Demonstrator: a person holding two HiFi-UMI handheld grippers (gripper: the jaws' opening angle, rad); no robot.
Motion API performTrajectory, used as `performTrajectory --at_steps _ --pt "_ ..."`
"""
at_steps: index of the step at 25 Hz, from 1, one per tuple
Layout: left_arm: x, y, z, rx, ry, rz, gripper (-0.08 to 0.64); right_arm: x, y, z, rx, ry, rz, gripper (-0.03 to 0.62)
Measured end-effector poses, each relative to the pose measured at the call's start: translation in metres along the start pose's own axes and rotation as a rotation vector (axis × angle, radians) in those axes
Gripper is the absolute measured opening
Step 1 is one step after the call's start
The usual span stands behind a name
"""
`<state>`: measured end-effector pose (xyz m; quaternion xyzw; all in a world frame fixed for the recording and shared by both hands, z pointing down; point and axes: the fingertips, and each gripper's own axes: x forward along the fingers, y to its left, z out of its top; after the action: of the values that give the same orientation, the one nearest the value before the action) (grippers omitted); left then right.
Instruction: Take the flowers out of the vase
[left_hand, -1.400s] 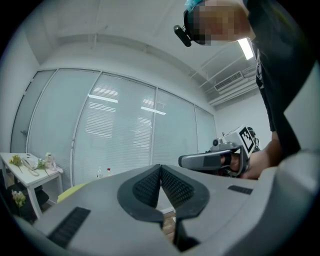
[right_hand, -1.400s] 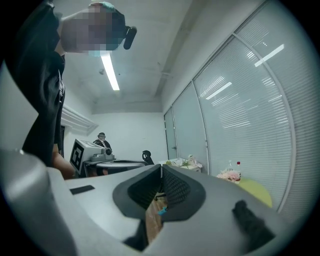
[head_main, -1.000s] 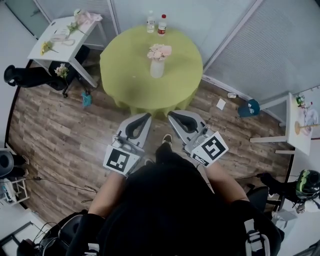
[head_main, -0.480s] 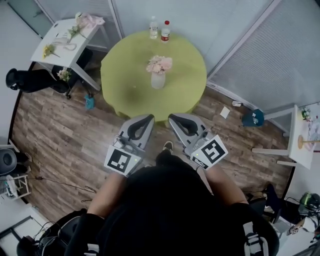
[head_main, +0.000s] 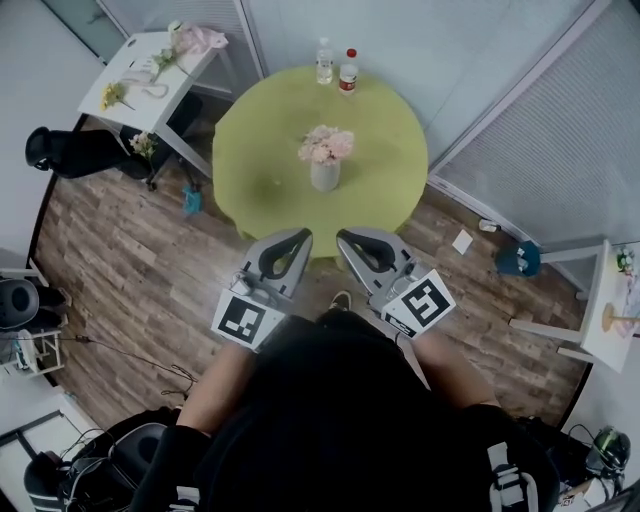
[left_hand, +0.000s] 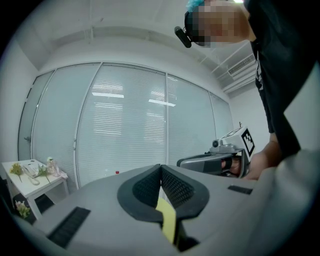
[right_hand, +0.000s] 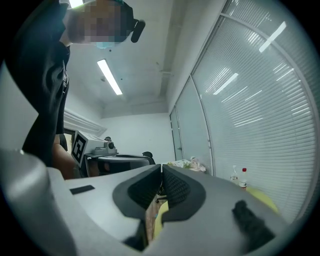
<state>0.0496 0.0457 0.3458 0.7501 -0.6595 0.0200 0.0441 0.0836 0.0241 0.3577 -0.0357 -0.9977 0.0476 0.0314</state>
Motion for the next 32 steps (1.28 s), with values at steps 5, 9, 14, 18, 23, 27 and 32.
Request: performTrajectory --at_steps 5,9,14,18,23,27,32 --pt "0.014 0.009 0.001 0.008 0.010 0.007 0.012 0.006 -0.017 0.003 -0.001 -0.003 0.012 0.020" --pt "0.027 0.019 0.003 0.014 0.013 0.001 0.012 0.011 -0.031 0.002 -0.004 -0.001 0.003 0.020" --pt "0.041 0.045 0.001 0.016 0.007 -0.030 0.012 0.028 -0.048 -0.002 0.000 0.015 -0.031 0.020" --pt "0.052 0.075 -0.004 0.017 0.006 -0.081 0.012 0.053 -0.063 -0.005 0.000 0.026 -0.083 0.020" --pt "0.071 0.113 -0.009 0.026 0.015 -0.187 0.012 0.089 -0.086 -0.005 0.025 0.033 -0.179 0.020" --pt "0.085 0.142 -0.015 0.018 0.033 -0.280 0.012 0.115 -0.104 -0.009 0.029 0.052 -0.264 0.020" --pt "0.102 0.175 -0.022 0.013 0.044 -0.377 0.012 0.146 -0.122 -0.012 0.055 0.056 -0.359 0.020"
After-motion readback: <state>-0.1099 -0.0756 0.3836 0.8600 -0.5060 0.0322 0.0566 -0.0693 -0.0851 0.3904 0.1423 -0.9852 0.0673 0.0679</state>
